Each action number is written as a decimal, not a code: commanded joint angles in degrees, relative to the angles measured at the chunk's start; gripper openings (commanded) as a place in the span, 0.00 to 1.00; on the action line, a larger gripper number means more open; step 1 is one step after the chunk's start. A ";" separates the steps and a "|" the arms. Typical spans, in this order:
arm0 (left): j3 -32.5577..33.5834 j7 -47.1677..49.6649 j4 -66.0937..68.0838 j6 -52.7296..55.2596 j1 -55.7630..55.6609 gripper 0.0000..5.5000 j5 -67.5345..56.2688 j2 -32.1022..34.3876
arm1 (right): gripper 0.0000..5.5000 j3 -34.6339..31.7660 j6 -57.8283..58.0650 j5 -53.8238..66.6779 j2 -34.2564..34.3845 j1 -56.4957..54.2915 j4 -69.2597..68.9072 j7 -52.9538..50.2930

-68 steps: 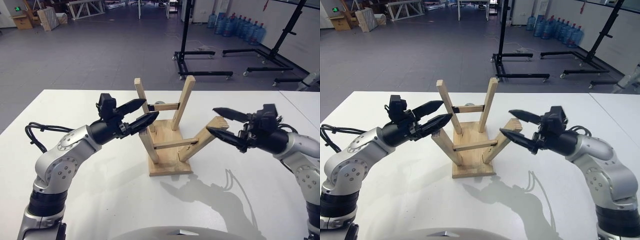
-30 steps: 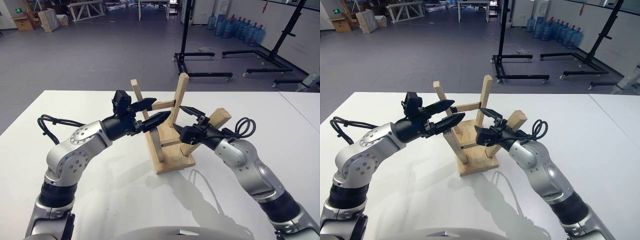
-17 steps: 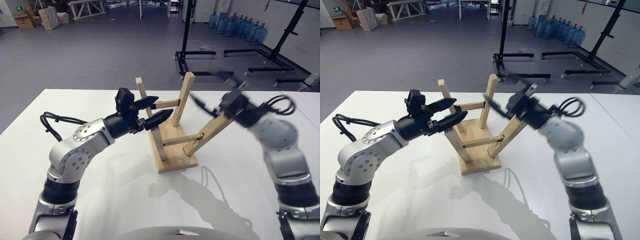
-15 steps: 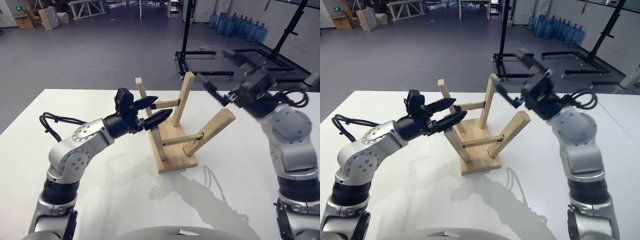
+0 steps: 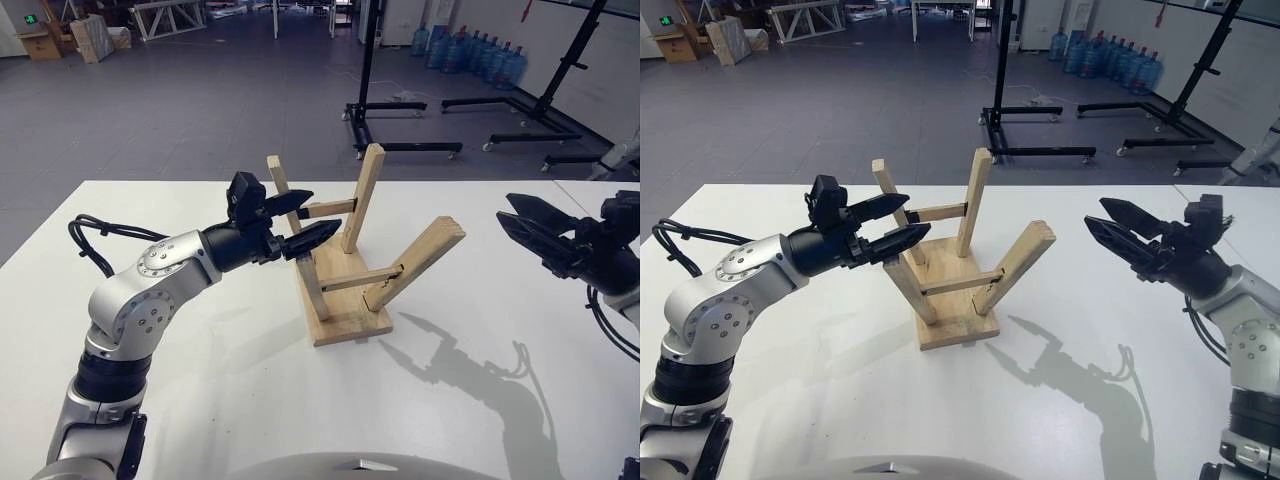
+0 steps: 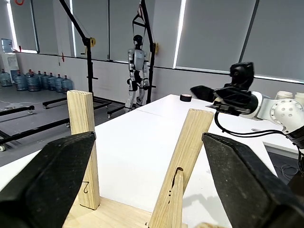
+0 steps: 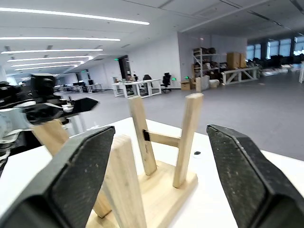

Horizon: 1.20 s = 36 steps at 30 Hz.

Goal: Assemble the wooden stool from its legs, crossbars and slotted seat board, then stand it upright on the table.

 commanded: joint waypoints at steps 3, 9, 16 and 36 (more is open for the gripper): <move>-2.36 -2.00 3.90 2.40 -2.08 0.74 4.07 1.67 | 0.65 4.34 -1.18 -3.07 3.00 -2.02 1.86 0.88; -3.17 -3.26 5.07 1.88 -3.27 0.74 5.15 0.84 | 0.65 6.10 -0.35 -1.84 5.80 -1.96 0.39 1.63; -4.56 -4.41 6.40 1.53 -5.16 0.74 6.10 -0.54 | 0.65 8.87 1.56 -1.84 6.88 -2.08 -1.84 2.41; -0.46 -3.38 5.02 -0.52 -2.11 0.74 8.13 -2.76 | 0.65 8.71 1.58 -3.63 6.80 -2.19 -2.57 0.59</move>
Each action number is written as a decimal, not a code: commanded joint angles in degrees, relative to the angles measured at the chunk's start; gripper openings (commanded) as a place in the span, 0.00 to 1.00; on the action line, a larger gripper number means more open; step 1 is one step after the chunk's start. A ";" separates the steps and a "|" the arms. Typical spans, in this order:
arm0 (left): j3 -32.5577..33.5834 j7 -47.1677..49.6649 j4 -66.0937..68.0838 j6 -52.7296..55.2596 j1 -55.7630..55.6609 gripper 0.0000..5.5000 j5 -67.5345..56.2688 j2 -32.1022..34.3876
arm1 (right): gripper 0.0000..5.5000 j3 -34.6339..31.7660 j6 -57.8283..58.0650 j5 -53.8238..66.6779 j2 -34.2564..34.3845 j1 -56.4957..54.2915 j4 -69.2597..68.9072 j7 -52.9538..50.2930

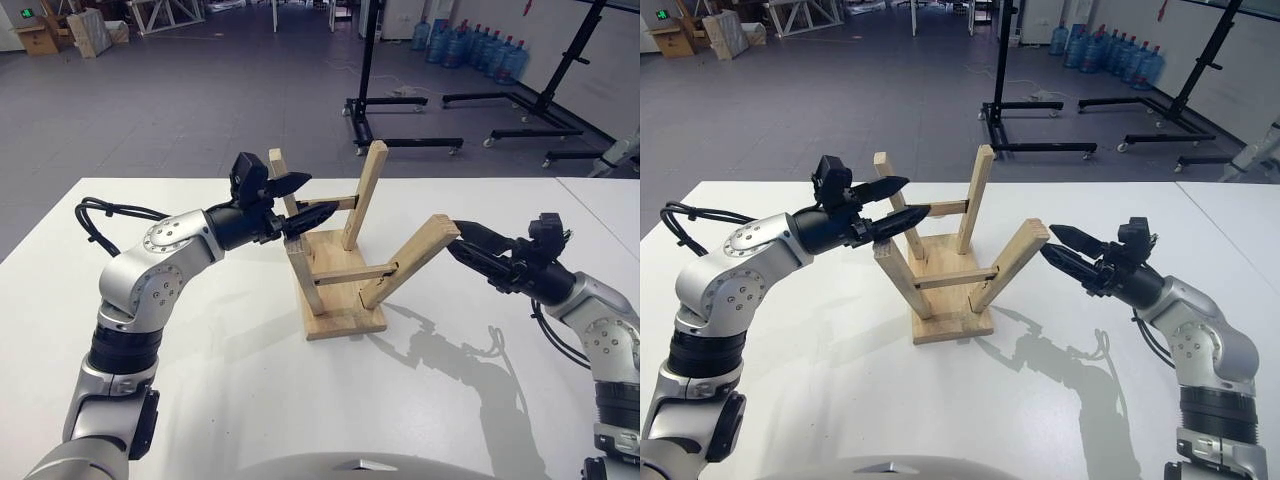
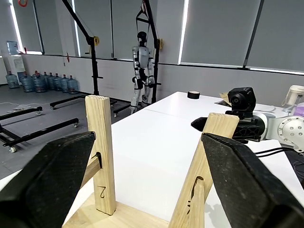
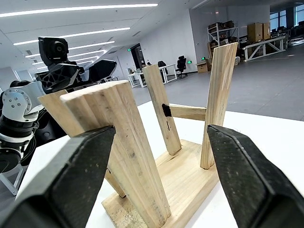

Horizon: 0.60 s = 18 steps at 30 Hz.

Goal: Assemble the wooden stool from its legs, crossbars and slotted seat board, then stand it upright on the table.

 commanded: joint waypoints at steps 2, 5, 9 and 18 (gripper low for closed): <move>1.23 0.74 -0.76 0.10 2.25 0.74 1.31 0.65 | 0.65 -0.34 0.51 0.05 -0.48 -0.66 -1.18 -0.39; 7.04 3.47 -1.57 2.18 1.67 0.74 -4.24 -0.54 | 0.65 -1.27 0.28 0.14 -0.39 -0.59 -0.77 -1.09; 13.26 6.40 -4.42 3.95 1.89 0.74 -13.48 -2.17 | 0.65 -1.94 0.09 0.53 0.35 -0.19 -1.30 -2.28; 8.45 7.76 -7.14 7.15 8.87 0.74 -15.84 -2.19 | 0.65 -2.06 0.38 0.55 0.50 -0.93 -1.09 -2.79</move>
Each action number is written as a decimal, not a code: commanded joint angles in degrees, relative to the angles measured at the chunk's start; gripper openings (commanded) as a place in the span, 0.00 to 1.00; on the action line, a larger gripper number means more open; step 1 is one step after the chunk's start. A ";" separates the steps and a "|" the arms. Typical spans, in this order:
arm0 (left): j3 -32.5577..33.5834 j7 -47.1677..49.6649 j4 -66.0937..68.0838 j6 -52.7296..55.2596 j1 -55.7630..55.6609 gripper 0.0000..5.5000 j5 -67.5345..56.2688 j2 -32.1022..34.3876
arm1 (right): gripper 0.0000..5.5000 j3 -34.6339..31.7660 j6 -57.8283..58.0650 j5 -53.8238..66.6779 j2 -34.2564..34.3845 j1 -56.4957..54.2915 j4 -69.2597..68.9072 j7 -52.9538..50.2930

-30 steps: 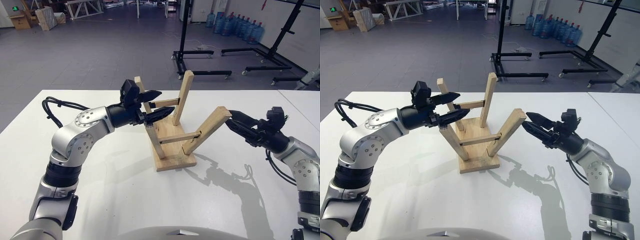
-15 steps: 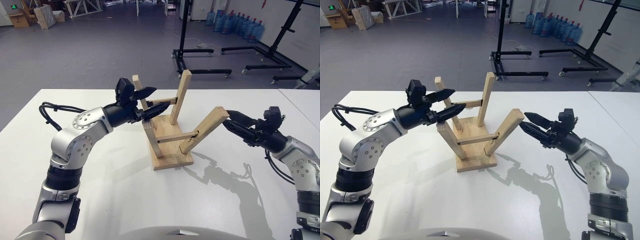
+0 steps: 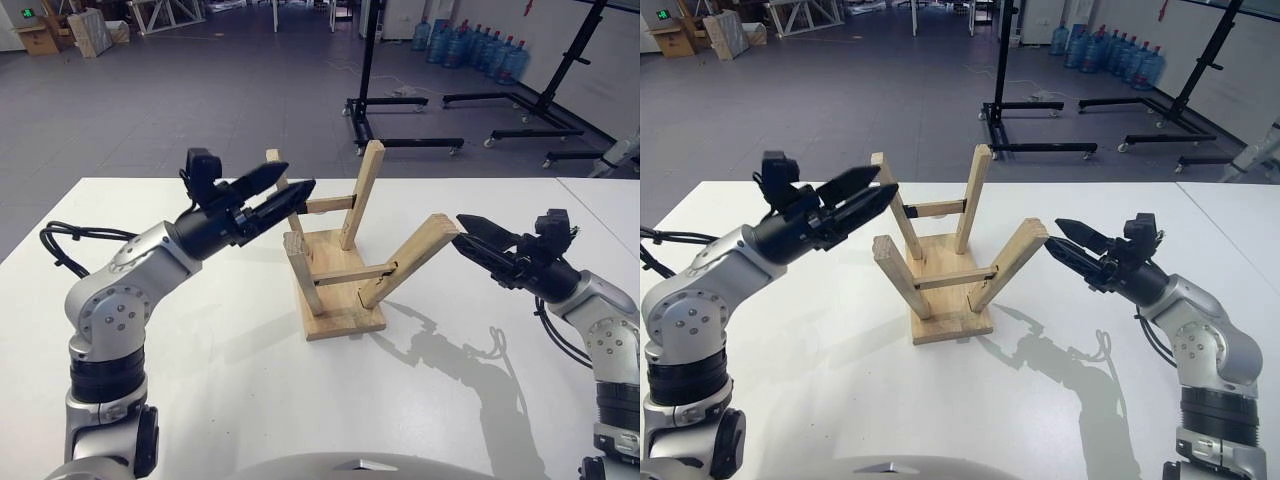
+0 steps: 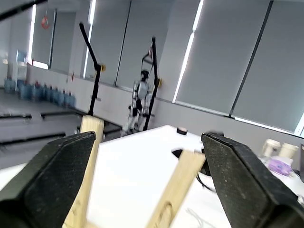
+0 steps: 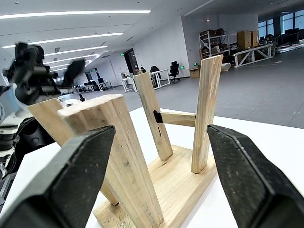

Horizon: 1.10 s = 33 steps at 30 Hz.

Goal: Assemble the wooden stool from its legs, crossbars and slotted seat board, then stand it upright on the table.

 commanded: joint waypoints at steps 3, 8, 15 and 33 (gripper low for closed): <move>-4.58 0.10 0.51 -0.64 1.54 0.74 3.29 -1.21 | 0.65 0.03 0.38 0.20 0.11 -1.42 0.22 -0.33; -6.50 0.44 3.51 -3.18 -0.26 0.74 6.17 -4.11 | 0.65 1.06 0.72 -0.05 -0.16 -1.52 0.03 0.63; -9.16 -1.62 4.34 -4.52 -0.42 0.74 8.41 -5.11 | 0.65 2.56 1.95 0.32 -0.71 -2.03 -0.59 1.98; -10.51 -5.54 6.09 -4.73 -3.94 0.74 8.60 -6.00 | 0.65 13.60 1.40 -3.13 3.87 -7.65 0.79 6.52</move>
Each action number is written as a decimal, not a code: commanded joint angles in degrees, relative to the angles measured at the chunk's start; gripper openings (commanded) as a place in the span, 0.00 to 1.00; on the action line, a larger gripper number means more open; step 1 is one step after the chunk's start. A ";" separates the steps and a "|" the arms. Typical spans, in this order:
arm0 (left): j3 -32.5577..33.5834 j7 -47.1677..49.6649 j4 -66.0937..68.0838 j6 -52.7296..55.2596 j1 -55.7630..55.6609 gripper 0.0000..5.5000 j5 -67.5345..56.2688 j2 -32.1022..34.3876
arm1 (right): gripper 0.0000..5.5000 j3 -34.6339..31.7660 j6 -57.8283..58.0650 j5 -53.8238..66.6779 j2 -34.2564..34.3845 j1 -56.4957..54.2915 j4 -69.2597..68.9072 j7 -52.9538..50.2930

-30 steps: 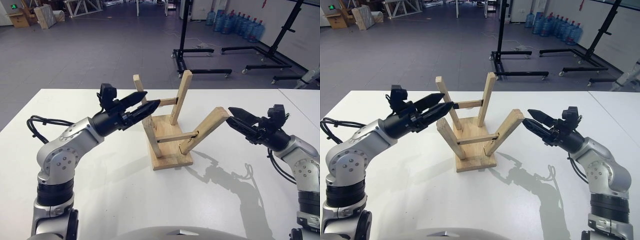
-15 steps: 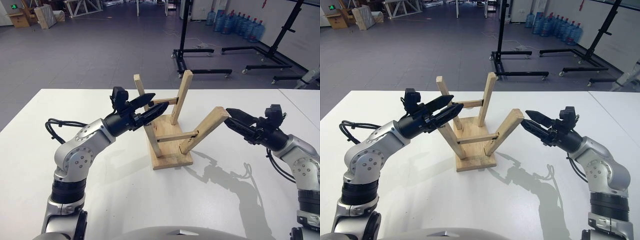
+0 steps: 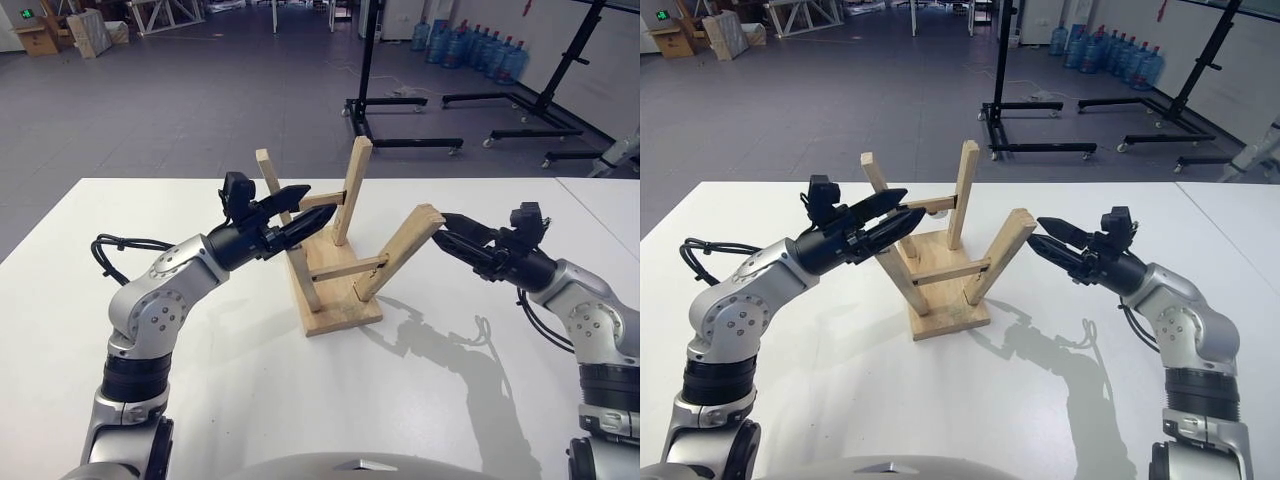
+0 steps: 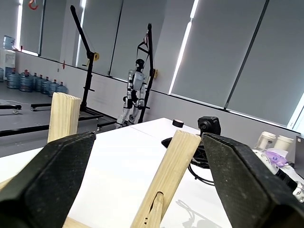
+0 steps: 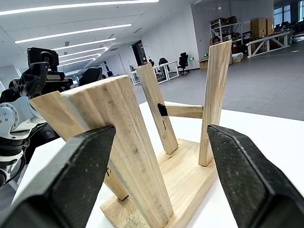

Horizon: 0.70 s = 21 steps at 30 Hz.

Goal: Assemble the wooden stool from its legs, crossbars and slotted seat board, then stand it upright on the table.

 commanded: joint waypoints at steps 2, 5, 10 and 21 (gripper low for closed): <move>-3.96 -0.78 0.69 1.68 -3.71 0.74 0.33 -2.07 | 0.65 8.59 0.84 -0.33 3.54 -2.09 -4.11 5.53; -5.32 -1.55 1.64 1.69 -3.60 0.74 1.25 -2.34 | 0.65 9.60 1.30 0.52 4.87 -2.25 -5.64 5.21; -8.32 -2.56 3.52 1.48 -2.09 0.74 3.38 -3.94 | 0.65 10.94 2.67 1.87 6.36 -2.83 -8.47 4.77; -9.77 -3.27 6.55 0.03 -3.31 0.74 4.20 -5.08 | 0.65 14.26 0.19 -2.73 7.67 -2.34 -6.92 5.76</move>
